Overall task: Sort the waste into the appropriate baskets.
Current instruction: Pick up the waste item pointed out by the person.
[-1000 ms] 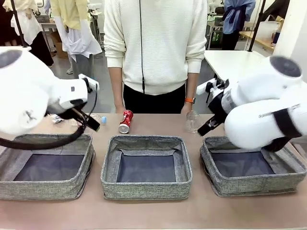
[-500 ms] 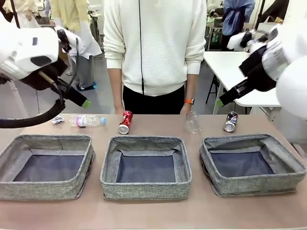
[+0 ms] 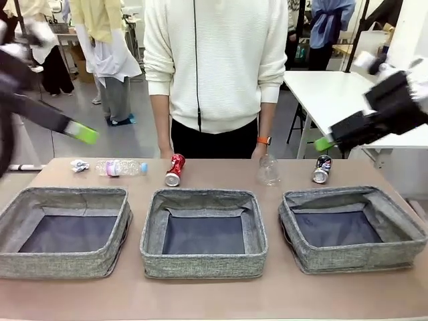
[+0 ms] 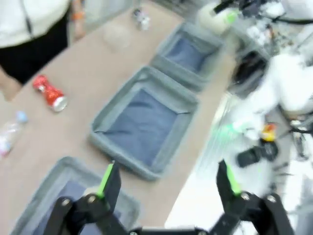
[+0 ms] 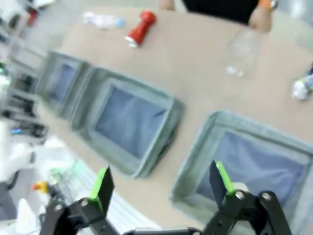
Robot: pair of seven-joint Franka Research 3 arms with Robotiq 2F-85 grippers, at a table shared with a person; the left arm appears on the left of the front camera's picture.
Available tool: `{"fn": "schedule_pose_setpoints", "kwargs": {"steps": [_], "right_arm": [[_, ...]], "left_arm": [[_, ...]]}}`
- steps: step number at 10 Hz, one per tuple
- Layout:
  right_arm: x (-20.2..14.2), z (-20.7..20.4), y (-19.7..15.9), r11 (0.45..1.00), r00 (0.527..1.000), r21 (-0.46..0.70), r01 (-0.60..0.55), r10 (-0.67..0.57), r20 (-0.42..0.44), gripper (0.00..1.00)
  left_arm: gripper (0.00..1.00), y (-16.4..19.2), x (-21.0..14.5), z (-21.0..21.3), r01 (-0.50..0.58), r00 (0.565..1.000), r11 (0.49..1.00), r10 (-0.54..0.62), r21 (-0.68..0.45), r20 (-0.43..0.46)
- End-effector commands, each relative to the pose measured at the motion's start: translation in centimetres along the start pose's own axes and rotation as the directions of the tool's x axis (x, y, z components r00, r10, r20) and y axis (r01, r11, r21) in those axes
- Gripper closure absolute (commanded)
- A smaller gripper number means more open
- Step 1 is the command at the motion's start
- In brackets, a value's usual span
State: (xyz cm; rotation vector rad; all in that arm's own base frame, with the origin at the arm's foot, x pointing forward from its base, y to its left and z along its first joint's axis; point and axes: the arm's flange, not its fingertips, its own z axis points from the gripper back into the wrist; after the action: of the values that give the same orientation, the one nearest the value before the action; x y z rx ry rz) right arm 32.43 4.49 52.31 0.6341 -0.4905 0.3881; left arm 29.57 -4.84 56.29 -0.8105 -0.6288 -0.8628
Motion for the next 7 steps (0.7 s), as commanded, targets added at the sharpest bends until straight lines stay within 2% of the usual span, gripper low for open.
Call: {"fn": "schedule_pose_setpoints", "kwargs": {"steps": [1, 2, 3, 4, 5, 6, 7], "right_arm": [[-5.4, 5.0, -7.0, 0.783, 0.886, 0.471, 0.406, -0.464, 0.007, 0.0], [-8.3, 7.2, -10.3, 0.733, 0.835, 0.521, 0.438, -0.546, 0.065, 0.0], [-10.8, 9.1, -13.3, 0.678, 0.776, 0.574, 0.459, -0.621, 0.113, 0.0], [-14.5, 11.1, -18.2, 0.612, 0.667, 0.626, 0.483, -0.72, 0.189, 0.0], [-16.5, 11.2, -21.1, 0.556, 0.596, 0.669, 0.493, -0.776, 0.205, 0.0], [-17.4, 10.4, -22.5, 0.559, 0.527, 0.656, 0.507, -0.803, 0.277, 0.0], [-16.4, 12.5, -18.1, 0.706, 0.779, 0.544, 0.454, -0.611, 0.143, 0.0]], "left_arm": [[0.0, 4.9, -10.8, 7.2, -0.268, 0.931, 0.911, 0.328, -0.313, 0.158], [0.0, 6.1, -14.7, 9.1, -0.319, 0.888, 0.877, 0.409, -0.358, 0.211], [0.0, 6.8, -17.6, 9.7, -0.369, 0.855, 0.847, 0.471, -0.383, 0.217], [0.0, 7.6, -22.9, 9.1, -0.442, 0.744, 0.777, 0.597, -0.449, 0.301], [0.0, 8.4, -27.3, 8.3, -0.507, 0.624, 0.704, 0.698, -0.497, 0.353], [0.0, 8.7, -29.8, 7.6, -0.588, 0.549, 0.638, 0.766, -0.498, 0.333], [0.0, 8.6, -25.0, 14.0, -0.433, 0.743, 0.775, 0.596, -0.459, 0.304]]}}
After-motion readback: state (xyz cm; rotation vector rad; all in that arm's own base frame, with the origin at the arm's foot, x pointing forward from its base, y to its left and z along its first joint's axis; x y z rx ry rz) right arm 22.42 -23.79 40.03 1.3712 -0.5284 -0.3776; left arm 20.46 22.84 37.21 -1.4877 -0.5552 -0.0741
